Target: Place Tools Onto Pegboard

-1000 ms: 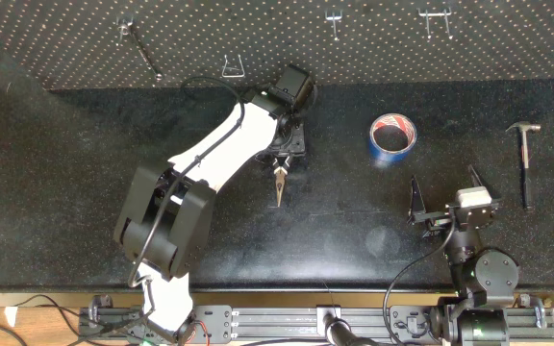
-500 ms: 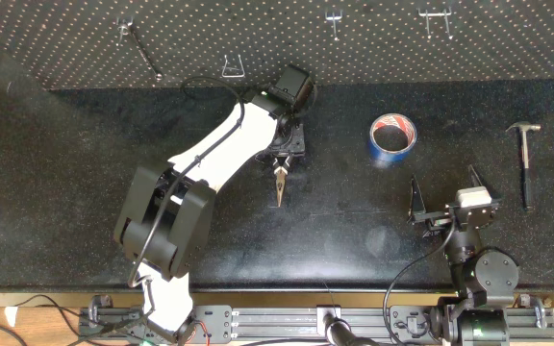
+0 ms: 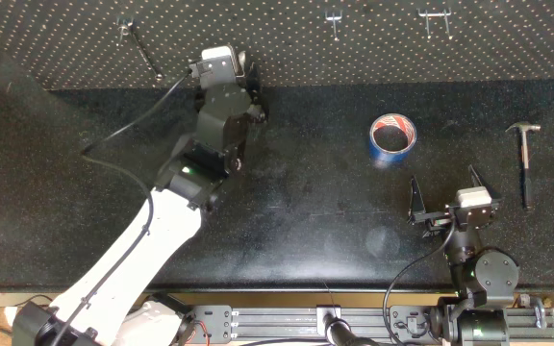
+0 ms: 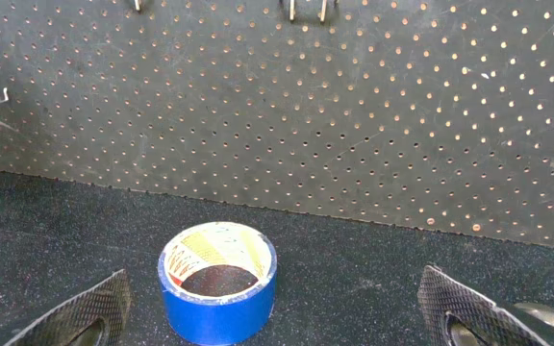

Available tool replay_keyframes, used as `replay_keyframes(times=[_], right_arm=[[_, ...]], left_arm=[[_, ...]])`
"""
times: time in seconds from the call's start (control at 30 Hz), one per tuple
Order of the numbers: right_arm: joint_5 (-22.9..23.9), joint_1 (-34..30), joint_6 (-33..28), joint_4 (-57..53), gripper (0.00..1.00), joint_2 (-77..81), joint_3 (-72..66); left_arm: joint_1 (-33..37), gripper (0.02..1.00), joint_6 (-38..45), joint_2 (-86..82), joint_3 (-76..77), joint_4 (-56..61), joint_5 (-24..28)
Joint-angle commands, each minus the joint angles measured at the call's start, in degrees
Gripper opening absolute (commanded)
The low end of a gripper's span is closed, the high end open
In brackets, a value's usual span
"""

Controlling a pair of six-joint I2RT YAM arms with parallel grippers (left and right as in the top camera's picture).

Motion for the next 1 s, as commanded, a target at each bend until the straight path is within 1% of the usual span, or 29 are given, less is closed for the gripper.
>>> replay_keyframes(times=[0.03,0.07,0.17,0.2,0.23,0.43,0.83,1.0], right_arm=[[-0.02,0.44,-0.79,-0.33,0.976,-0.39,-0.2],[-0.02,0.44,-0.79,-0.33,0.974,-0.39,-0.2],[-0.02,0.44,-0.79,-0.33,0.976,-0.39,-0.2],[-0.02,0.44,-0.79,-0.33,0.976,-0.39,-0.2],[-0.02,0.44,-0.79,-0.33,0.976,-0.39,-0.2],[-0.02,0.44,-0.79,-0.33,0.976,-0.39,-0.2],[-0.02,0.44,-0.79,-0.33,0.976,-0.39,-0.2],[-0.02,0.44,-0.79,-0.33,0.976,-0.39,-0.2]], left_arm=[[4.85,0.029,7.5,-0.94,-1.05,10.19,-7.19],[5.92,0.027,7.5,0.02,-1.05,12.44,-7.19],[6.21,0.029,7.45,4.52,-1.05,19.02,-6.21],[6.23,0.027,7.45,6.16,-1.05,20.79,-4.37],[6.23,0.029,7.48,7.3,-1.05,21.35,-3.58],[6.29,0.027,7.48,10.93,-1.05,25.4,-3.58],[7.52,0.027,7.21,18.58,-1.05,25.64,-3.48],[7.52,0.029,6.84,20.46,-1.05,26.21,-0.92]])
